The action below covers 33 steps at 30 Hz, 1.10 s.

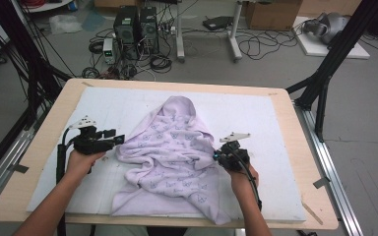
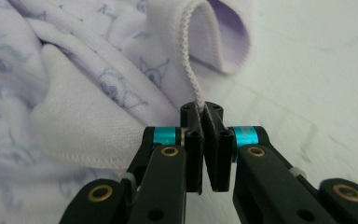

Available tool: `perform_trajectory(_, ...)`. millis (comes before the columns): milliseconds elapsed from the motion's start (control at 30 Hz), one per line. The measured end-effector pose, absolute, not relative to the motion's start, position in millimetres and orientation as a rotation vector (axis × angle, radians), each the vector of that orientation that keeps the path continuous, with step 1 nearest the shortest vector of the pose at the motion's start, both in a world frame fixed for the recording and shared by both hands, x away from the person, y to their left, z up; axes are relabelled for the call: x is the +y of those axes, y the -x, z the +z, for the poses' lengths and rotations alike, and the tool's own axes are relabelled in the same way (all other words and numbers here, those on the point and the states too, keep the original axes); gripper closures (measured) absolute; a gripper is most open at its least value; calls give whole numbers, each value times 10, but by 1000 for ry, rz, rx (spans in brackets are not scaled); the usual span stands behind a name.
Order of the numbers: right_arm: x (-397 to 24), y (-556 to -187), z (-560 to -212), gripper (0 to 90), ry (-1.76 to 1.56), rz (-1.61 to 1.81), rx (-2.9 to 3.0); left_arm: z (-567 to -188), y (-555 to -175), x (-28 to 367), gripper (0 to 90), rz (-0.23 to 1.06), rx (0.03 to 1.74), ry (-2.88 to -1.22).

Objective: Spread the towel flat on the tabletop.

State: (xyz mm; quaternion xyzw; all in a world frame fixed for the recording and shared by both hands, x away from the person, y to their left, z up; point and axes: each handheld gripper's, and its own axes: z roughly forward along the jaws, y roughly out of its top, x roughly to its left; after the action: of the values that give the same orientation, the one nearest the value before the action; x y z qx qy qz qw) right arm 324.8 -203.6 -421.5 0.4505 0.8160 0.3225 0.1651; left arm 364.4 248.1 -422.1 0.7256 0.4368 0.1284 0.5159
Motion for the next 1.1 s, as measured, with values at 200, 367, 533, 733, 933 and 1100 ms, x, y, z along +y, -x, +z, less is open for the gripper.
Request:
perform_trajectory(200, -2263, -3034, -4237, 874, -1336, 875, 2293, -4271, -3806, 2348, 385, 294, 1090, -1685)
perform_trajectory(367, -2376, -2825, -4269, 873, -1351, 816, 2305, -4356, -3887, 2300, 366, 284, 1121, -1716)
perform_trajectory(533, -2477, -2677, -4216, 725, -1372, 872, 2265, -4284, -3974, 2164, 359, 302, 1072, -1716)
perform_trajectory(733, -2412, -2851, -4043, 470, -1332, 1028, 2116, -4298, -4033, 1990, 342, 271, 1062, -1717)
perform_trajectory(933, -2117, -3225, -4118, 386, -1299, 1043, 2125, -4374, -4223, 1672, 337, 283, 1083, -1830)
perform_trajectory(1100, -1891, -3518, -4257, 435, -1286, 942, 2198, -4457, -4297, 1514, 387, 344, 1087, -1951)
